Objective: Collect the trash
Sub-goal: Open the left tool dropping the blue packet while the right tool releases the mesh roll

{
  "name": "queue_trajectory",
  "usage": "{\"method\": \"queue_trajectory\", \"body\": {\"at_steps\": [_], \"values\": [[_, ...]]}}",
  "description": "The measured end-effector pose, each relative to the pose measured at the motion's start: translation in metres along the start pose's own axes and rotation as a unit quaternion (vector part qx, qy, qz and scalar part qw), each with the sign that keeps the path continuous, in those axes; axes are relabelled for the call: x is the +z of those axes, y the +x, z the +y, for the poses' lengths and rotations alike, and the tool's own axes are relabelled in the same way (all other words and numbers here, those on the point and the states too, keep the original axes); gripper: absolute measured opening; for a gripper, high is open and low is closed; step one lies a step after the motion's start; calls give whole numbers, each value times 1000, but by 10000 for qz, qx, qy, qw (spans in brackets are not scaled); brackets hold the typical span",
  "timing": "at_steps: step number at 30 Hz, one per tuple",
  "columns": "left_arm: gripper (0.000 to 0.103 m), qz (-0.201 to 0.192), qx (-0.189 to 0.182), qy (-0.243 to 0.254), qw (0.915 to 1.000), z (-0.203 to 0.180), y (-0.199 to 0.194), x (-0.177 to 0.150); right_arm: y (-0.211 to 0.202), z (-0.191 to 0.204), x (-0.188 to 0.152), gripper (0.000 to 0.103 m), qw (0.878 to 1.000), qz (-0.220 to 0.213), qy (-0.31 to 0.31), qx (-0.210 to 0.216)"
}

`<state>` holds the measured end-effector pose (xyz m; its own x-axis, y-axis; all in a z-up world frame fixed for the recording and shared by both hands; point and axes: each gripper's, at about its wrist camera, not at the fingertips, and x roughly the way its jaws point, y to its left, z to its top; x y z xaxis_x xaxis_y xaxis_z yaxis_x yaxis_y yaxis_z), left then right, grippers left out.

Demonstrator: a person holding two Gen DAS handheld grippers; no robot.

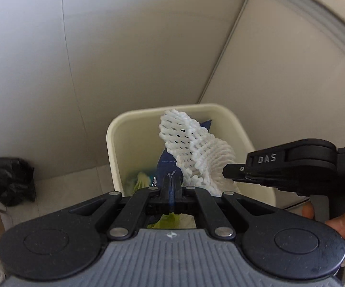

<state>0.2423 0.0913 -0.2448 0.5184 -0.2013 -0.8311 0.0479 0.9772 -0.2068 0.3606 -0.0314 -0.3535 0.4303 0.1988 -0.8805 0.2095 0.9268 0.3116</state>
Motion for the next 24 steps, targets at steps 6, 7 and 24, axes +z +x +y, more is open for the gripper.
{"method": "queue_trajectory", "body": {"at_steps": [6,7,24], "values": [[0,309,136,46,9994,-6,26,4,31,-2,-8,8,9993,115,-123,-331],[0,343,148,51,9993,-7,29,4,37,0,-7,8,9992,141,-135,-354],[6,476,374,157,9980,-3,48,1,47,16,-22,15,9963,344,-684,-389]]}}
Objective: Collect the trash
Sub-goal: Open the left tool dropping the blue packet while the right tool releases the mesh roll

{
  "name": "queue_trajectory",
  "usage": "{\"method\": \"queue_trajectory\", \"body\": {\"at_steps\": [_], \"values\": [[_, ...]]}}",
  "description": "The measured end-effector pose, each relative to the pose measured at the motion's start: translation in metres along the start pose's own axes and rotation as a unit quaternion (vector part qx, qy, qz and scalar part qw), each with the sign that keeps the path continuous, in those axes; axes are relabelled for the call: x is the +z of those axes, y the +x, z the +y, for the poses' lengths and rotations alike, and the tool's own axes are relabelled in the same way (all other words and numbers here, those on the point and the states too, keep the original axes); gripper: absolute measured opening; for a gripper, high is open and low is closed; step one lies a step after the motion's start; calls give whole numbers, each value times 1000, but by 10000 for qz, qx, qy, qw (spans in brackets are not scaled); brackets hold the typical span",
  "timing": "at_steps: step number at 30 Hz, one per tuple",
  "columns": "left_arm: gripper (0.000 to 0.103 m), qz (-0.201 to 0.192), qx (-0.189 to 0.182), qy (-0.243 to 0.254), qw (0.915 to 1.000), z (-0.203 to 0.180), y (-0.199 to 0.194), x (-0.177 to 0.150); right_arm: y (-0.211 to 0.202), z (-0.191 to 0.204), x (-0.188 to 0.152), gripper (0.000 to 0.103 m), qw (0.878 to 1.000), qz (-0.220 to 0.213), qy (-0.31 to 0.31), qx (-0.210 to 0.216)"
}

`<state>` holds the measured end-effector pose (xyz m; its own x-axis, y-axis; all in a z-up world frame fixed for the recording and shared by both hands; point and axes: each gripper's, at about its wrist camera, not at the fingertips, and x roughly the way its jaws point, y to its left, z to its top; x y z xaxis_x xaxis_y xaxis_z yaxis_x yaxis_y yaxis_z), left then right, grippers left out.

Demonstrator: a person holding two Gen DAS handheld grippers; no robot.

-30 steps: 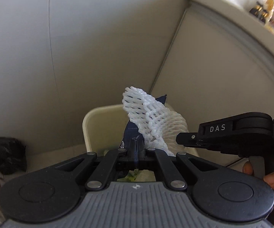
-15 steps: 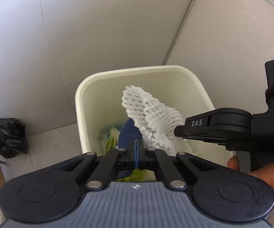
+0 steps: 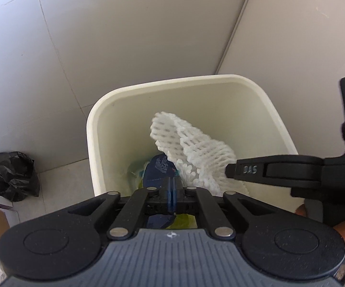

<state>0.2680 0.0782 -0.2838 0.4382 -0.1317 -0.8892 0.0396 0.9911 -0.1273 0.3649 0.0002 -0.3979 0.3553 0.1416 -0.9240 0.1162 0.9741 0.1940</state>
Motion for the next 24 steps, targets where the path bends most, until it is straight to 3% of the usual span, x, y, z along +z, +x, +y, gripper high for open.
{"method": "queue_trajectory", "body": {"at_steps": [3,9,11,18,24], "values": [[21,-169,-23,22,9999,-1,-12,-1,-6,-3,4,20,9998,58,-11,210],[29,-331,-101,-68,9994,8,-31,-11,-40,2,7,43,9988,-94,-127,456],[31,-388,-95,-62,9992,11,-37,-13,-53,4,6,45,9984,-177,-247,479],[53,-593,5,117,9982,8,-69,-18,-109,15,1,55,9959,-437,-445,662],[75,-807,94,159,9966,5,-103,-22,-173,25,-5,72,9899,-774,-788,889]]}}
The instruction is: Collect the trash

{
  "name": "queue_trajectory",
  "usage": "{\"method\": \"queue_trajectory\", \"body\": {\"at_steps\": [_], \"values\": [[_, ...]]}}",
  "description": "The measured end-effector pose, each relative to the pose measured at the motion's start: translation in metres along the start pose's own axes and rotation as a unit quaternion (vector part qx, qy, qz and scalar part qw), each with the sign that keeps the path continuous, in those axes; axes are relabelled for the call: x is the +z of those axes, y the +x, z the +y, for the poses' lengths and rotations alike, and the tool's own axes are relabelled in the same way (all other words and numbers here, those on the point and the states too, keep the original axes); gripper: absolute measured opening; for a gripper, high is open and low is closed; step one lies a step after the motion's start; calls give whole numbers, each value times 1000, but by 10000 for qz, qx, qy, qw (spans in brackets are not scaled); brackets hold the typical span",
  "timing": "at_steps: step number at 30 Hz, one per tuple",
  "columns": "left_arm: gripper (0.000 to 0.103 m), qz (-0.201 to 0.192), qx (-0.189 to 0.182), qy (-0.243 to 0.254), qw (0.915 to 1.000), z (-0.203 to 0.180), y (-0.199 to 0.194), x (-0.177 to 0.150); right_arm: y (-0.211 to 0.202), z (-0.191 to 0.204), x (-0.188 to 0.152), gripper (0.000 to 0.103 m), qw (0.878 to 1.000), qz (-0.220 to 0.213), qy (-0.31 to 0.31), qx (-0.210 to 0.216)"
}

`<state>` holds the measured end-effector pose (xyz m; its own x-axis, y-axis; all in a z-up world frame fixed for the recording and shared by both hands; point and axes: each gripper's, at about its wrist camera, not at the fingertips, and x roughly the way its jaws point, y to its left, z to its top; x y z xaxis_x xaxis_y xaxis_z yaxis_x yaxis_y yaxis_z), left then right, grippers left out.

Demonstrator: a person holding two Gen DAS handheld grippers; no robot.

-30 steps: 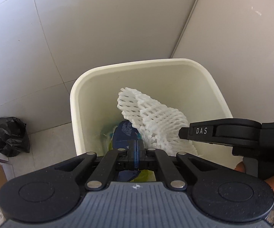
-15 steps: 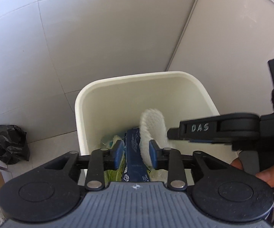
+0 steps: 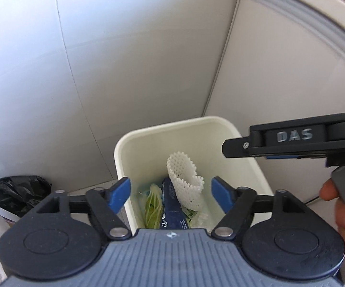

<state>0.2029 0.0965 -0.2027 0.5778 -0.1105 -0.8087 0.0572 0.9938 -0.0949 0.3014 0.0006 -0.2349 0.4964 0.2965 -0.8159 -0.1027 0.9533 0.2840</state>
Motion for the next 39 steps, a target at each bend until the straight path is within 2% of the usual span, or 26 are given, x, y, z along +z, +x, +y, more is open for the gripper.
{"method": "queue_trajectory", "body": {"at_steps": [2,4,8,13,18,21,30,39], "values": [[80,-69,12,34,10000,-1,-11,0,-20,4,1,75,9999,-85,-140,29],[90,-152,50,93,9998,-4,-20,1,-39,7,3,79,9995,-149,-283,15],[97,-303,78,162,9994,-10,-40,4,-81,4,10,86,9985,-292,-457,-39],[102,-431,50,217,9988,-23,-55,17,-121,6,18,88,9971,-446,-609,49],[102,-586,20,342,9977,-29,-69,26,-160,10,26,89,9932,-694,-934,12],[102,-641,-14,381,9972,-36,-78,27,-180,8,31,97,9901,-897,-1078,-45],[102,-814,77,526,9953,-69,-109,54,-227,-14,46,98,9816,-1411,-1235,-365],[102,-1027,-93,737,9919,-98,-123,76,-268,-45,52,100,9739,-1793,-1228,-653]]}}
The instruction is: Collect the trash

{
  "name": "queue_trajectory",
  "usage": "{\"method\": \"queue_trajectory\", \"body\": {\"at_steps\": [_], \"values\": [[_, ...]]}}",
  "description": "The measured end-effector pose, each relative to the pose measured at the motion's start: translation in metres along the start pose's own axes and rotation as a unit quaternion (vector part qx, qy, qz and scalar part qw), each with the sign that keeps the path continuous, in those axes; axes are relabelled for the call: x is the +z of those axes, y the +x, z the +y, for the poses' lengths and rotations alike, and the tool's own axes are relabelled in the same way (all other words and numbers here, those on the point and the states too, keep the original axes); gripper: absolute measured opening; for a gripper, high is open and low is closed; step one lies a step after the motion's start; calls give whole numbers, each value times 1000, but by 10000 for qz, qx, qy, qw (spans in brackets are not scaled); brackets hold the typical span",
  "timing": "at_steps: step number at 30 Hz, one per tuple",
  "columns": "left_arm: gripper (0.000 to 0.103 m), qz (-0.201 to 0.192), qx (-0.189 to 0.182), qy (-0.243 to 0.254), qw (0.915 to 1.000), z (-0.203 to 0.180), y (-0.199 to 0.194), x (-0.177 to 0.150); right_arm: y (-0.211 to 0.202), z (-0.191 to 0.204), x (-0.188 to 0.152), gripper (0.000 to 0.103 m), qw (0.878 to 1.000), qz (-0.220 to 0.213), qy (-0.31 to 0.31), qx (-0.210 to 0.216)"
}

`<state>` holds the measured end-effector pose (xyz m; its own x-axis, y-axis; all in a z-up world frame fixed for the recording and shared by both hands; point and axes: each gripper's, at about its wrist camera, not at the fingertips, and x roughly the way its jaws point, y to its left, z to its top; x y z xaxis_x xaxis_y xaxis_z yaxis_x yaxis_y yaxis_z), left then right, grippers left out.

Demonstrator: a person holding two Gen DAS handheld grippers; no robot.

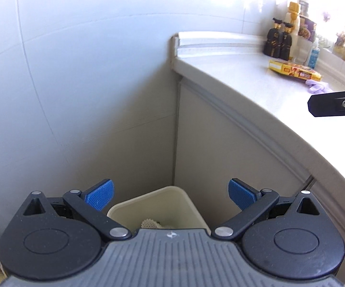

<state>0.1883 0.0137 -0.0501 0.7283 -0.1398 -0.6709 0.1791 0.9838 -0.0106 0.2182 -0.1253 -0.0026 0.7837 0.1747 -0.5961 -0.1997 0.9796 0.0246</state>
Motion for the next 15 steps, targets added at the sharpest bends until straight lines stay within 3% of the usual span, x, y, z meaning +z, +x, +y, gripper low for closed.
{"method": "queue_trajectory", "body": {"at_steps": [15], "values": [[102,-311,-306,373,9984,-48,0,28,-20,-60,-15,102,9979,-302,95,-565]]}}
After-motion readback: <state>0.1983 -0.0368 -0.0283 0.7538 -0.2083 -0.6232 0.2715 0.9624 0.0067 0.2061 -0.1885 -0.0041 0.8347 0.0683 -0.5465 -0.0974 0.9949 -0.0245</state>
